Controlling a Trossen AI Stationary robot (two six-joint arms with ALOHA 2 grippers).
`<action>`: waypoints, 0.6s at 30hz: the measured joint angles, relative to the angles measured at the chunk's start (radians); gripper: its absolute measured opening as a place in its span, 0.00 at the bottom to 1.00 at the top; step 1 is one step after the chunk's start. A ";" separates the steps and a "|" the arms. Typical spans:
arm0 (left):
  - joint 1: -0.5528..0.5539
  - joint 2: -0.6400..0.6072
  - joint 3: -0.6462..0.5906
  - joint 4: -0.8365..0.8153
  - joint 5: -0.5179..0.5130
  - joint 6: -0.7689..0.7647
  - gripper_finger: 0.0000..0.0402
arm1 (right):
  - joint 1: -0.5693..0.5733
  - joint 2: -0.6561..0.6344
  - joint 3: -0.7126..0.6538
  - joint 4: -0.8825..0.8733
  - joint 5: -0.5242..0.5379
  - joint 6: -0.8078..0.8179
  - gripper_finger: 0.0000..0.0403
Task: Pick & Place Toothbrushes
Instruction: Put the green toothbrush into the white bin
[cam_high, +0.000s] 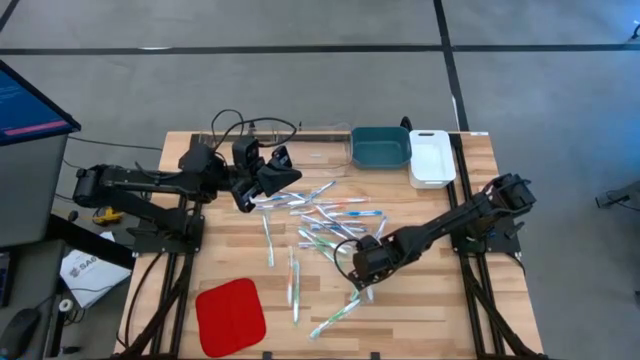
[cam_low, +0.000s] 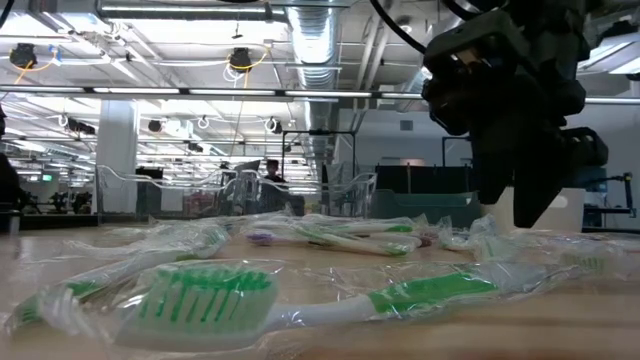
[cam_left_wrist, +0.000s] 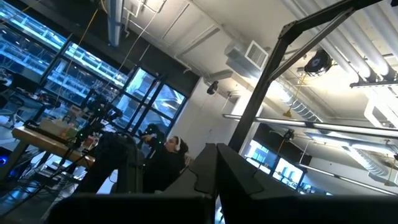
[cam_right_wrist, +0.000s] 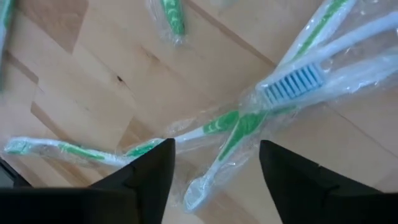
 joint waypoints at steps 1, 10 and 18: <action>0.000 0.000 0.000 -0.001 0.000 0.000 0.00 | 0.000 0.006 0.000 0.004 0.000 0.000 0.58; 0.000 0.000 0.000 -0.005 0.000 0.001 0.00 | 0.003 0.015 -0.002 0.002 0.027 -0.004 0.53; 0.000 0.000 0.000 -0.005 0.000 0.001 0.00 | 0.003 0.015 -0.002 -0.008 0.031 0.000 0.48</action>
